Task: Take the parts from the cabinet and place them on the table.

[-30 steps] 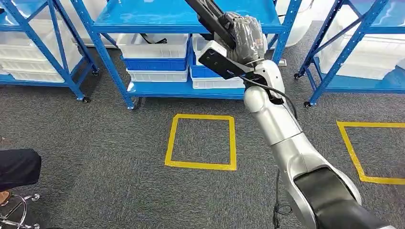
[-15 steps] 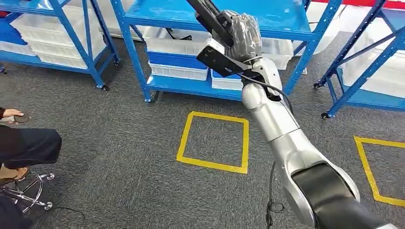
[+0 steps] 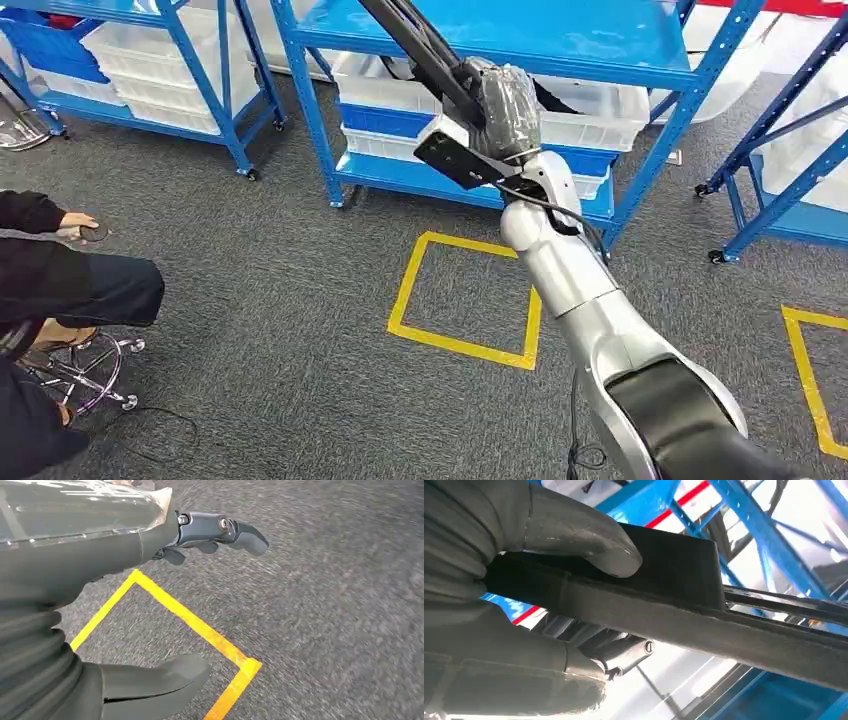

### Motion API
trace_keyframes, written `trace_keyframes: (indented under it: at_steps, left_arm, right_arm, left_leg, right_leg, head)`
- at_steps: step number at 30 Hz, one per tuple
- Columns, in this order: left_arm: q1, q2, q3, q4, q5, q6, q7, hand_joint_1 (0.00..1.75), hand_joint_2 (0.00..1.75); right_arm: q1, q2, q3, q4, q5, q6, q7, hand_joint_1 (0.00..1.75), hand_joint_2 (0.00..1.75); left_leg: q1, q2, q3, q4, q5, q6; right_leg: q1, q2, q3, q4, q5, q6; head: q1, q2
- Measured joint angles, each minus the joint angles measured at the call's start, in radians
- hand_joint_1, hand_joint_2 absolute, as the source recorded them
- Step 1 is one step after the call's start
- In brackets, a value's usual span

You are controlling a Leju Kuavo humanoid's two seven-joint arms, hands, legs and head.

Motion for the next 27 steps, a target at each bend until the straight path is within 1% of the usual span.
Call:
trace_keyframes:
  at_steps: [1,2,3,4,6,7,8,9,10,11,12,13,14,15,16,17,18,19,20,21,22,23,24,25,26,27]
  left_arm:
    - [0.0,0.0,0.006,0.0,0.002,0.0,0.0,0.0,1.75]
    - [-0.003,-0.001,0.008,0.0,0.002,0.0,0.001,0.0,1.75]
    - [-0.003,-0.002,0.011,0.0,0.002,0.0,0.002,0.0,1.75]
    - [-0.002,-0.003,0.013,0.0,0.0,0.0,0.004,0.0,1.75]
    - [-0.001,-0.004,0.014,0.0,-0.008,0.0,0.008,0.0,1.75]
    - [0.0,-0.006,0.014,0.0,-0.011,0.0,0.009,0.0,1.75]
    - [-0.001,-0.01,0.015,0.0,-0.011,0.0,0.01,0.0,1.75]
    - [-0.002,-0.008,0.015,0.0,-0.011,-0.001,0.01,0.0,1.75]
    - [-0.003,-0.008,0.016,0.0,-0.013,-0.001,0.01,0.0,1.75]
    - [-0.003,-0.009,0.016,0.0,-0.015,-0.003,0.011,0.0,1.75]
    - [-0.002,-0.009,0.016,0.0,-0.021,-0.005,0.011,0.0,1.75]
    - [-0.001,-0.01,0.016,0.002,-0.024,-0.006,0.012,0.0,1.75]
    - [-0.001,-0.012,0.016,0.002,-0.029,-0.007,0.015,0.0,1.75]
    - [-0.001,-0.012,0.016,0.002,-0.034,-0.007,0.018,0.0,1.75]
    - [-0.003,-0.013,0.016,0.002,-0.04,-0.007,0.023,0.0,1.75]
    - [-0.005,-0.015,0.016,0.002,-0.047,-0.007,0.028,0.0,1.75]
    - [-0.011,-0.015,0.015,0.002,-0.055,-0.007,0.034,0.0,1.75]
    - [-0.014,-0.016,0.015,0.002,-0.061,-0.006,0.037,0.0,1.75]
    - [-0.015,-0.016,0.015,0.002,-0.064,-0.006,0.039,0.0,1.75]
    - [-0.014,-0.016,0.015,0.002,-0.066,-0.006,0.04,0.0,1.75]
    - [-0.014,-0.013,0.015,0.002,-0.067,-0.005,0.042,0.0,1.75]
    - [-0.015,-0.016,0.015,0.003,-0.069,-0.004,0.042,0.0,1.75]
    - [-0.018,-0.016,0.015,0.003,-0.07,-0.004,0.042,0.0,1.75]
    - [-0.02,-0.016,0.015,0.003,-0.073,-0.004,0.042,0.0,1.75]
    - [-0.021,-0.017,0.014,0.003,-0.074,-0.003,0.042,0.0,1.75]
    - [-0.021,-0.018,0.014,0.003,-0.076,-0.003,0.042,0.0,1.75]
  right_arm:
    - [0.007,-0.001,-0.001,-0.009,0.0,-0.001,0.0,1.75,1.75]
    - [0.016,-0.005,-0.003,-0.023,0.002,-0.006,0.0,1.75,1.75]
    - [0.024,-0.011,-0.008,-0.033,0.003,-0.011,0.001,1.75,1.75]
    - [0.038,-0.012,-0.01,-0.045,0.008,-0.018,0.002,1.75,1.75]
    - [0.073,-0.02,-0.019,-0.072,0.016,-0.023,0.009,1.75,1.75]
    - [0.091,-0.028,-0.027,-0.088,0.018,-0.024,0.011,1.75,1.75]
    - [0.104,-0.034,-0.031,-0.098,0.018,-0.024,0.011,1.75,1.75]
    - [0.117,-0.04,-0.035,-0.106,0.019,-0.026,0.011,1.75,1.75]
    - [0.129,-0.048,-0.039,-0.112,0.019,-0.027,0.011,1.75,1.75]
    - [0.142,-0.055,-0.043,-0.115,0.021,-0.027,0.012,1.75,1.75]
    - [0.156,-0.059,-0.047,-0.121,0.029,-0.027,0.016,1.75,1.75]
    - [0.167,-0.063,-0.051,-0.126,0.035,-0.028,0.019,1.75,1.75]
    - [0.172,-0.065,-0.054,-0.129,0.039,-0.028,0.023,1.75,1.75]
    - [0.175,-0.068,-0.057,-0.134,0.046,-0.029,0.026,1.75,1.75]
    - [0.18,-0.072,-0.06,-0.144,0.056,-0.029,0.032,1.75,1.75]
    - [0.19,-0.074,-0.066,-0.163,0.064,-0.031,0.037,1.75,1.75]
    - [0.203,-0.077,-0.076,-0.183,0.076,-0.031,0.046,1.75,1.75]
    - [0.216,-0.082,-0.086,-0.2,0.085,-0.031,0.055,1.75,1.75]
    - [0.226,-0.082,-0.092,-0.211,0.09,-0.03,0.06,1.75,1.75]
    - [0.232,-0.082,-0.099,-0.227,0.094,-0.027,0.066,1.75,1.75]
    - [0.236,-0.084,-0.107,-0.239,0.097,-0.025,0.069,1.75,1.75]
    - [0.241,-0.086,-0.112,-0.248,0.097,-0.02,0.071,1.75,1.75]
    - [0.245,-0.089,-0.119,-0.259,0.097,-0.018,0.071,1.75,1.75]
    - [0.25,-0.093,-0.129,-0.267,0.097,-0.015,0.071,1.75,1.75]
    - [0.253,-0.095,-0.132,-0.271,0.098,-0.01,0.071,1.75,1.75]
    - [0.258,-0.097,-0.135,-0.275,0.1,-0.006,0.072,1.75,1.75]
  left_leg:
    - [0.0,0.029,0.055,-0.093,0.031,0.002]
    - [-0.012,0.046,0.071,-0.127,0.02,0.001]
    - [-0.012,0.031,0.066,-0.128,0.024,0.011]
    - [-0.013,0.025,0.064,-0.126,0.022,0.014]
    - [-0.019,0.005,0.067,-0.133,0.027,0.031]
    - [-0.01,-0.002,0.076,-0.144,0.036,0.042]
    - [-0.012,-0.009,0.075,-0.146,0.04,0.051]
    - [-0.013,-0.016,0.074,-0.146,0.04,0.056]
    - [-0.013,-0.025,0.073,-0.146,0.04,0.058]
    - [-0.014,-0.036,0.072,-0.146,0.041,0.059]
    - [-0.016,-0.047,0.071,-0.146,0.042,0.061]
    - [-0.018,-0.059,0.071,-0.145,0.042,0.061]
    - [-0.019,-0.07,0.071,-0.144,0.043,0.061]
    - [-0.021,-0.079,0.071,-0.143,0.043,0.06]
    - [-0.021,-0.087,0.071,-0.141,0.044,0.059]
    - [-0.022,-0.095,0.069,-0.137,0.043,0.057]
    - [-0.029,-0.105,0.063,-0.125,0.038,0.05]
    - [-0.025,-0.112,0.059,-0.127,0.041,0.045]
    - [-0.022,-0.123,0.056,-0.129,0.044,0.039]
    - [-0.022,-0.13,0.053,-0.13,0.047,0.032]
    - [-0.018,-0.11,0.049,-0.12,0.042,0.031]
    - [-0.021,-0.065,0.039,-0.097,0.021,0.023]
    - [-0.017,-0.037,0.01,-0.033,-0.023,0.014]
    - [-0.011,-0.028,-0.027,0.044,-0.062,0.006]
    - [-0.007,-0.025,-0.067,0.125,-0.097,0.0]
    - [-0.001,-0.024,-0.094,0.181,-0.112,-0.007]
  right_leg:
    - [0.0,-0.006,0.001,0.0,-0.001,0.001]
    - [0.014,-0.012,-0.003,0.002,-0.004,0.009]
    - [0.014,-0.018,-0.003,0.0,-0.004,0.014]
    - [0.014,-0.024,-0.001,-0.002,-0.004,0.018]
    - [0.016,-0.042,0.01,-0.012,-0.003,0.036]
    - [0.012,-0.018,-0.001,0.005,-0.014,0.041]
    - [0.011,0.015,-0.018,0.048,-0.043,0.033]
    - [0.011,0.033,-0.053,0.126,-0.08,0.022]
    - [0.011,0.042,-0.094,0.21,-0.115,0.016]
    - [0.013,0.047,-0.13,0.283,-0.139,0.015]
    - [0.015,0.05,-0.15,0.325,-0.146,0.02]
    - [0.015,0.05,-0.143,0.309,-0.134,0.025]
    - [0.015,0.051,-0.116,0.254,-0.108,0.033]
    - [0.015,0.057,-0.073,0.169,-0.073,0.04]
    - [0.015,0.072,-0.028,0.085,-0.046,0.042]
    - [0.014,0.11,0.007,0.02,-0.034,0.038]
    - [0.013,0.114,0.017,-0.001,-0.023,0.03]
    - [0.015,0.102,0.015,0.0,-0.023,0.028]
    - [0.019,0.096,0.016,0.001,-0.023,0.025]
    - [0.016,0.086,0.018,-0.002,-0.018,0.017]
    - [0.0,0.078,0.022,-0.01,-0.011,0.01]
    - [0.001,0.071,0.023,-0.01,-0.011,0.008]
    - [0.002,0.063,0.024,-0.01,-0.011,0.0]
    - [0.003,0.054,0.024,-0.01,-0.011,0.0]
    - [0.003,0.045,0.022,-0.01,-0.011,0.0]
    - [0.002,0.034,0.022,-0.01,-0.011,0.001]
  head:
    - [0.0,0.0]
    - [-0.001,0.0]
    - [0.006,0.0]
    - [0.005,0.0]
    - [0.006,0.0]
    - [0.007,0.0]
    - [0.007,0.0]
    - [0.009,0.0]
    - [0.008,0.0]
    - [0.009,0.0]
    - [0.008,0.0]
    - [0.009,0.0]
    - [0.008,0.0]
    - [0.009,0.0]
    - [0.008,0.0]
    - [0.009,0.0]
    - [0.002,0.0]
    - [0.002,0.0]
    - [0.002,0.0]
    - [0.002,0.0]
    - [0.002,0.0]
    - [0.0,0.0]
    - [-0.006,0.0]
    - [-0.006,0.0]
    - [-0.006,0.0]
    - [-0.006,0.0]
